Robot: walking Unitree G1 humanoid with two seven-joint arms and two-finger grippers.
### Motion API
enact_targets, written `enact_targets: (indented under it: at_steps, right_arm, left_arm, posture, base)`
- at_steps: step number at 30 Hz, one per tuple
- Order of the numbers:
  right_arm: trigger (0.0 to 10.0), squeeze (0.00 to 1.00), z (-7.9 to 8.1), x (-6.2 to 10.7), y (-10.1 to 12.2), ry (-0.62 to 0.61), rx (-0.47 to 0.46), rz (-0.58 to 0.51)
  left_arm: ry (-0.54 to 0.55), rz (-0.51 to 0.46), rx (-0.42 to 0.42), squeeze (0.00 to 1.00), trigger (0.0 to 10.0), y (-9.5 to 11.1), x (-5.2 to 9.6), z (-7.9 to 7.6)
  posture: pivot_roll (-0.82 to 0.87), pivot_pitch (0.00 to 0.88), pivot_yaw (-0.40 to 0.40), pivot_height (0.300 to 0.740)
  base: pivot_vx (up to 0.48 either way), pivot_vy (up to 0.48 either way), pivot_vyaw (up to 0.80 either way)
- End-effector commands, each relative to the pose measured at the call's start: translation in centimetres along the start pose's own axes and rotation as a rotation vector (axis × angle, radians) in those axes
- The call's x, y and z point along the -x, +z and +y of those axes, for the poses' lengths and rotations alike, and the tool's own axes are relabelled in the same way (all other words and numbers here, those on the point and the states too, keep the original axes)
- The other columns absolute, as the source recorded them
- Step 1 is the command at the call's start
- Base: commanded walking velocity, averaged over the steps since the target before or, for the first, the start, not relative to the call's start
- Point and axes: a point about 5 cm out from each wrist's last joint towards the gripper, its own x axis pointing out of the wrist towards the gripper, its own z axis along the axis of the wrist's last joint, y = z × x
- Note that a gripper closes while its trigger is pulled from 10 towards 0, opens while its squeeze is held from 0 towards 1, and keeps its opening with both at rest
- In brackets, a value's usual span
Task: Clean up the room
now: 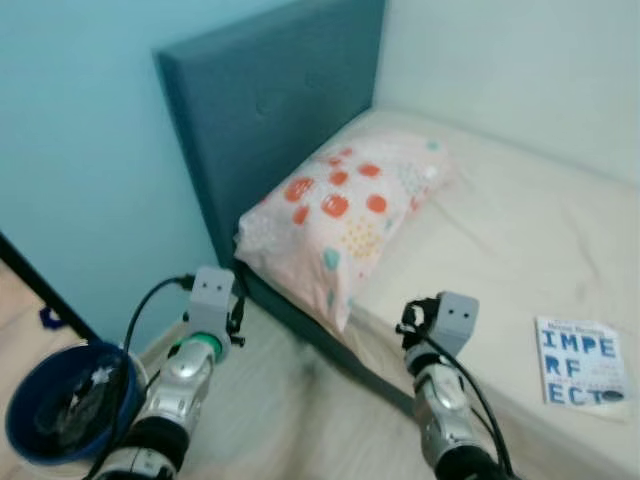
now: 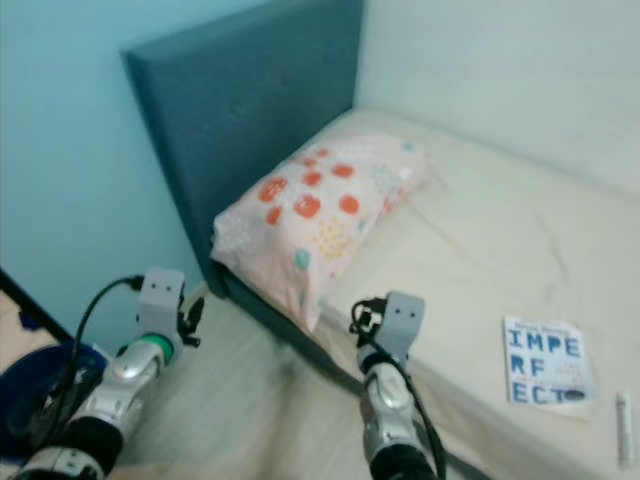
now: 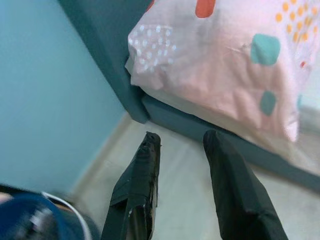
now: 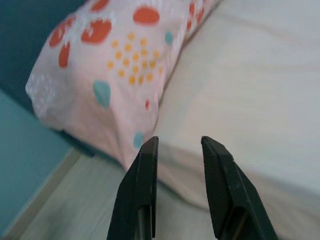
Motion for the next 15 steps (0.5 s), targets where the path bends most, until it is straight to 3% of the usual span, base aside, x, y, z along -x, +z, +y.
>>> enact_targets:
  at_steps: [1, 15]
  right_arm:
    - [10.0, 0.0, -0.4, 0.2, -0.5, -0.013, -0.001, 0.025]
    - [10.0, 0.0, -0.8, 0.7, -1.1, -0.021, -0.001, 0.038]
  left_arm:
    - [-0.008, -0.027, -0.033, 0.0, 10.0, 0.0, 0.2, -0.3]
    - [-0.068, -0.007, 0.053, 0.0, 10.0, -1.2, 1.0, -1.5]
  posture:
    - [0.03, 0.0, 0.154, 0.74]
    - [0.02, 0.0, 0.16, 0.74]
  base:
    - [0.0, 0.0, -0.8]
    - [0.0, 0.0, -0.8]
